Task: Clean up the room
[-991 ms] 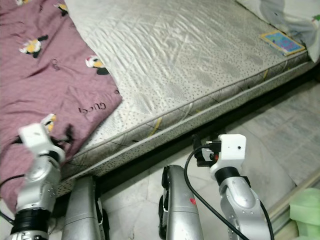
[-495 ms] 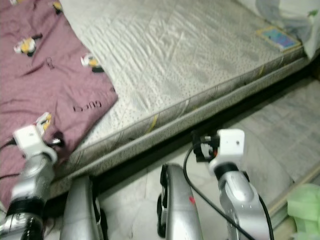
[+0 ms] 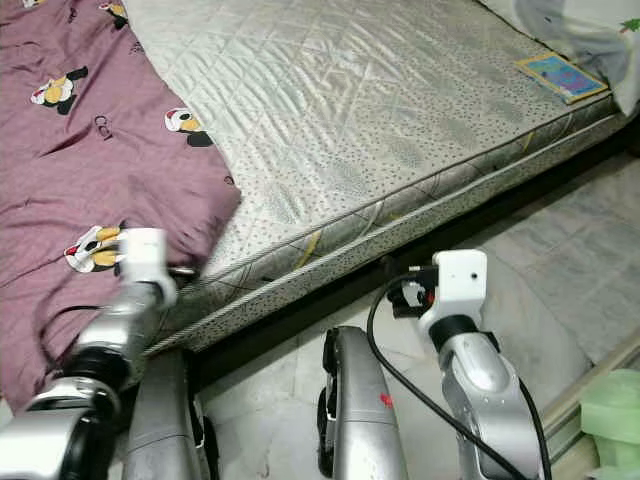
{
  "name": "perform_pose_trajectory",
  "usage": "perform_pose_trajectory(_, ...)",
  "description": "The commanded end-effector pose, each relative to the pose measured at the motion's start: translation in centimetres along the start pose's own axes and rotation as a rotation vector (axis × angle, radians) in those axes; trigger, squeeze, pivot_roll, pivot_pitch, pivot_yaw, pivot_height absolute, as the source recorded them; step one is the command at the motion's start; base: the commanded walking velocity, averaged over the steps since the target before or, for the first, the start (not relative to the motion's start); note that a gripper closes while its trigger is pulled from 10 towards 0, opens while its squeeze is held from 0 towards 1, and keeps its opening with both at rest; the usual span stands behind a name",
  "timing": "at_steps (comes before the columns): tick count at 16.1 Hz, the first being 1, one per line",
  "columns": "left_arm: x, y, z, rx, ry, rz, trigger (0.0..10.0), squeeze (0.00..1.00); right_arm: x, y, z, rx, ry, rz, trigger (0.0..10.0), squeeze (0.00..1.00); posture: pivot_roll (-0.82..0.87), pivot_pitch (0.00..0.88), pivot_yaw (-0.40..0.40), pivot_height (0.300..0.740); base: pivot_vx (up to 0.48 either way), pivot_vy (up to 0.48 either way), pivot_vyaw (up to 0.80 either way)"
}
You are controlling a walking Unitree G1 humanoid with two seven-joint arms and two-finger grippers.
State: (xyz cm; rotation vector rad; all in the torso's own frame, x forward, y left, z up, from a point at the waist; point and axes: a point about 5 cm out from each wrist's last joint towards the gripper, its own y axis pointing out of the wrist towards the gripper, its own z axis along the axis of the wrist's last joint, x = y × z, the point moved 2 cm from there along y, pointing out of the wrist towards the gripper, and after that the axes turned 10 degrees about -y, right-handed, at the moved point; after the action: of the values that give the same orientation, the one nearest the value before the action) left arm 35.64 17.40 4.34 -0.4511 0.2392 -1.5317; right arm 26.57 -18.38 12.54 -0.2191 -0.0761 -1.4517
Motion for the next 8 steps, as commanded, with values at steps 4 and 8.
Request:
perform_pose_trajectory(4,7.3,-1.6,-3.6,-0.036,0.311,-0.407,10.0,0.0,-0.3,1.2,0.0,0.016,0.012,0.007,10.0,0.0,-0.12,0.128,-0.007,0.532,0.0,0.0,0.0)
perform_pose_trajectory(8,12.0,-4.5,-6.6,-0.041,0.52,-0.724,10.0,0.0,0.0,2.3,0.3,0.039,0.013,-0.007,10.0,0.0,-0.11,0.105,0.0,0.532,0.0,0.0,0.0)
